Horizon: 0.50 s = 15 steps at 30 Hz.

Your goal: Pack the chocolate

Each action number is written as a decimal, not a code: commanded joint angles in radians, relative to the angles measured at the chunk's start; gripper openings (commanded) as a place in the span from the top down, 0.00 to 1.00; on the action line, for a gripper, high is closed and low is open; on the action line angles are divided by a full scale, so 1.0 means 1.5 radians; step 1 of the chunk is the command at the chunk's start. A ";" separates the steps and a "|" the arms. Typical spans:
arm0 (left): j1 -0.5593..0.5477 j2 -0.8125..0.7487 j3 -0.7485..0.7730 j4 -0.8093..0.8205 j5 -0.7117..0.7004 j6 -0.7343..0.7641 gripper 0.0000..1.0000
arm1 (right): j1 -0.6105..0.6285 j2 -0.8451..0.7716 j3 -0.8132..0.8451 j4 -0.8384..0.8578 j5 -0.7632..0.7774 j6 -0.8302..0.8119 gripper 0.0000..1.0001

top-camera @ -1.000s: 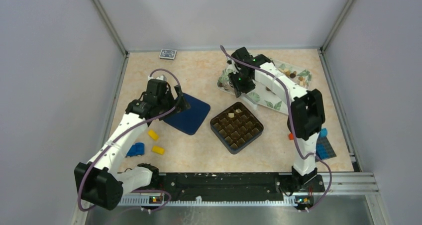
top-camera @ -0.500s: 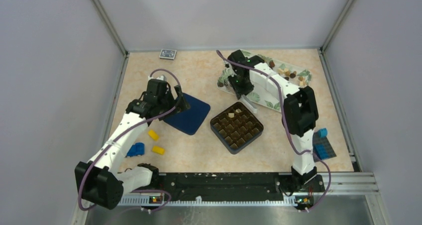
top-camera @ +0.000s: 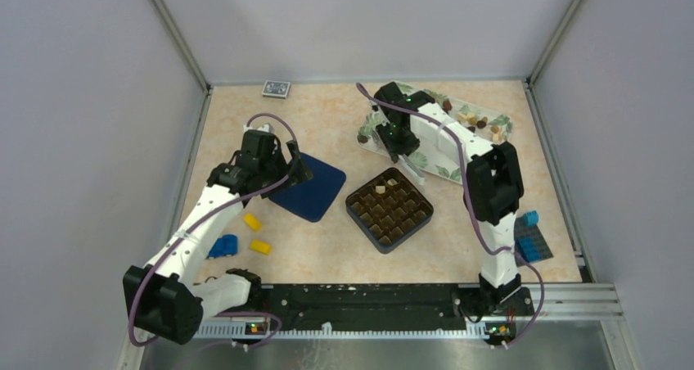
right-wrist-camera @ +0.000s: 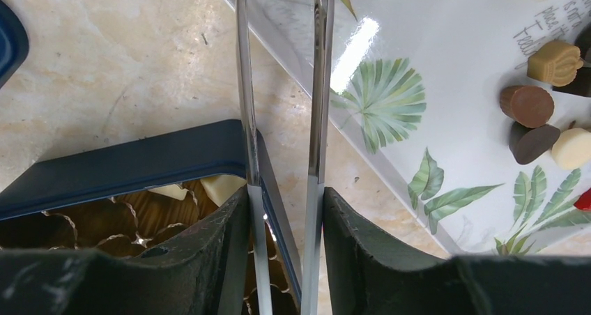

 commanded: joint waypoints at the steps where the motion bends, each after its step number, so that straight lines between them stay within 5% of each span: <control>1: 0.004 -0.007 0.008 0.008 -0.002 0.007 0.01 | 0.007 -0.041 -0.005 -0.001 0.014 0.001 0.60; 15: 0.004 -0.022 0.005 0.003 0.000 0.001 0.01 | 0.023 -0.053 -0.010 -0.023 0.038 0.001 0.60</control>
